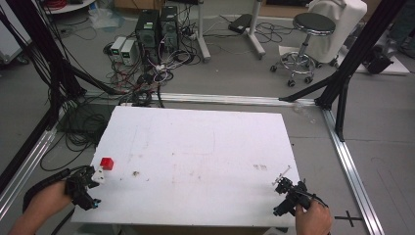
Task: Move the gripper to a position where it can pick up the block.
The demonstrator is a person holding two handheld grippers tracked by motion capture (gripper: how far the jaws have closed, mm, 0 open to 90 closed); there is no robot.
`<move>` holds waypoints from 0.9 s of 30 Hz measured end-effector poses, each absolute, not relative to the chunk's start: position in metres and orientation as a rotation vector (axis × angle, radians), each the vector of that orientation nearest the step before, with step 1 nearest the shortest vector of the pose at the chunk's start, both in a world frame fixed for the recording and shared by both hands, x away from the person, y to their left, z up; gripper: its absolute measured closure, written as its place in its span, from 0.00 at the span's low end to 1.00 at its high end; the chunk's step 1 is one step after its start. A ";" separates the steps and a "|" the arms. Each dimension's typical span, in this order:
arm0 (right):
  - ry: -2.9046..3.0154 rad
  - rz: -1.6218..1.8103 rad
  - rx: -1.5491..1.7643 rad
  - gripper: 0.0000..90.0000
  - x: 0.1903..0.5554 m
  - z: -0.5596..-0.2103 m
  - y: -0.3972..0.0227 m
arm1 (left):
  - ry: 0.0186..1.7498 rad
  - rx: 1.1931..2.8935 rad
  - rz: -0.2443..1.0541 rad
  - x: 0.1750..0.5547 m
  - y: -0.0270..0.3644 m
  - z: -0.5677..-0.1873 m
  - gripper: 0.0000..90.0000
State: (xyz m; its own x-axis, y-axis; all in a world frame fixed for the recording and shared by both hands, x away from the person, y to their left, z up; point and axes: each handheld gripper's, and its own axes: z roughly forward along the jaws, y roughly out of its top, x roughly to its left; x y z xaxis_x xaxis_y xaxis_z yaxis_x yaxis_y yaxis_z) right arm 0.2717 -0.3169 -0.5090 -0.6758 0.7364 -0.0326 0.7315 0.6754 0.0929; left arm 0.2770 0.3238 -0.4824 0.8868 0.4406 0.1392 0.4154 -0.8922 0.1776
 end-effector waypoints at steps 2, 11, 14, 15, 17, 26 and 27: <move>2.814 0.110 1.233 0.10 0.272 -0.509 -0.317 | 0.625 2.924 0.266 0.279 0.326 -0.480 0.24; 2.814 0.104 1.237 0.10 0.272 -0.510 -0.319 | 0.445 2.970 0.268 0.291 0.330 -0.472 0.24; 2.810 0.108 1.243 0.10 0.271 -0.510 -0.319 | 0.396 2.977 0.264 0.296 0.331 -0.469 0.24; 2.810 0.107 1.243 0.10 0.271 -0.510 -0.319 | 0.382 2.982 0.267 0.298 0.331 -0.468 0.24; 2.812 0.106 1.250 0.10 0.271 -0.511 -0.319 | 0.354 2.977 0.276 0.301 0.331 -0.467 0.24; 2.809 0.103 1.249 0.10 0.272 -0.511 -0.320 | 0.239 3.008 0.250 0.318 0.333 -0.456 0.24; 2.809 0.104 1.249 0.10 0.272 -0.511 -0.320 | 0.225 3.015 0.246 0.320 0.333 -0.455 0.24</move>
State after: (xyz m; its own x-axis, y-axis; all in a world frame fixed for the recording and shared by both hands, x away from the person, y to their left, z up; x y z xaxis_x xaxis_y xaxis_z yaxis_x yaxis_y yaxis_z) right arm 0.2716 -0.3202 -0.5109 -0.6686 0.7429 -0.0330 0.7385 0.6685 0.0883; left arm 0.3203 0.3333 -0.4552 0.9759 0.1559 0.1526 0.1385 -0.9832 0.1190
